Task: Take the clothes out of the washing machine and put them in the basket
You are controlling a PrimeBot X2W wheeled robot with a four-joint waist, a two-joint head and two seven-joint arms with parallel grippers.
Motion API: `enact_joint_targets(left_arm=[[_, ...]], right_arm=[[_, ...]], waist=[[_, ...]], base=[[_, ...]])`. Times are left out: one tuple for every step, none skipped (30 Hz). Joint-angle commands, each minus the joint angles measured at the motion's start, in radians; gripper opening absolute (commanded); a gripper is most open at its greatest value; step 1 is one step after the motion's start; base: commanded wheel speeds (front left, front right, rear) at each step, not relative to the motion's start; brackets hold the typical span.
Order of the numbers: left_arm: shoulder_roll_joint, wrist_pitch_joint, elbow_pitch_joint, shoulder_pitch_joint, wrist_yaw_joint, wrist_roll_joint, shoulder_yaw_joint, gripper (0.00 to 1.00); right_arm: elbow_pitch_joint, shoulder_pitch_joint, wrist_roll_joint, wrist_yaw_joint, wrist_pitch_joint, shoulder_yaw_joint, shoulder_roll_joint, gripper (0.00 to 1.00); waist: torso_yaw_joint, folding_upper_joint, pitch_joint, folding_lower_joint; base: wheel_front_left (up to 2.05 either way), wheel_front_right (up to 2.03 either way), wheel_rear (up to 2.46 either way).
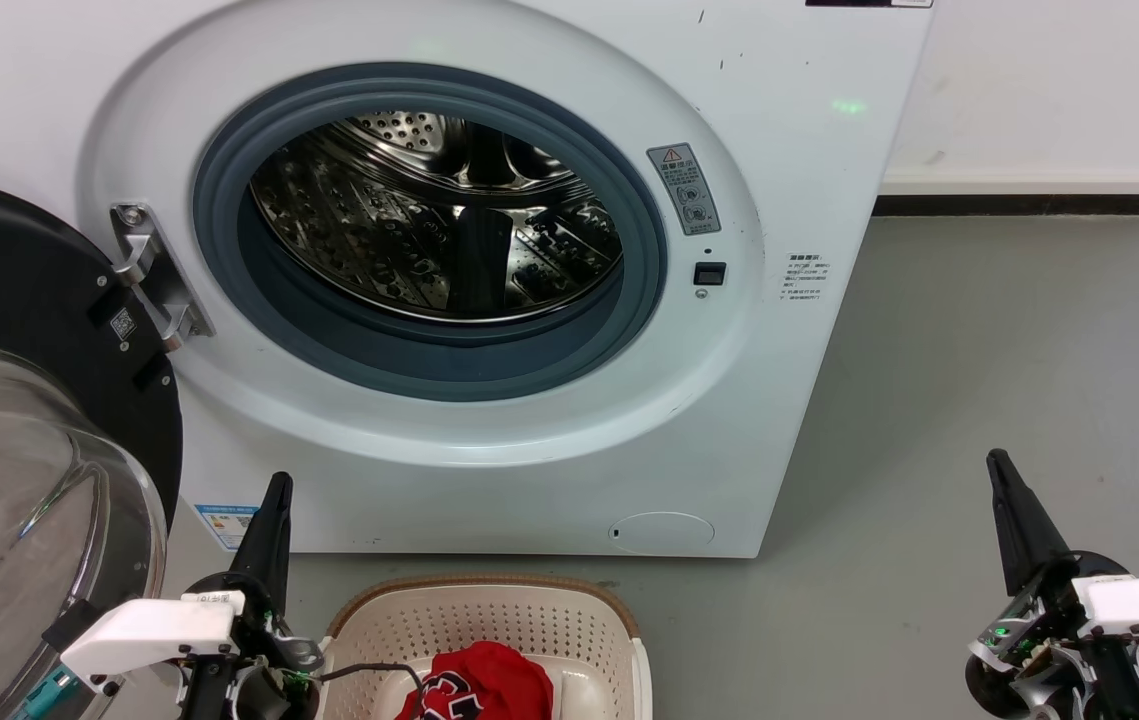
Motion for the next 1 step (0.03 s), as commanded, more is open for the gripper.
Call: enact_joint_targets(left_arm=[[-0.001, 0.002, 0.001, -0.007, -0.004, -0.002, 0.003, 0.0]], right_arm=[[0.002, -0.014, -0.002, 0.0, 0.003, -0.002, 0.004, 0.0]], waist=[[0.0, 0.0, 0.0, 0.0]], base=[[0.0, 0.0, 0.0]])
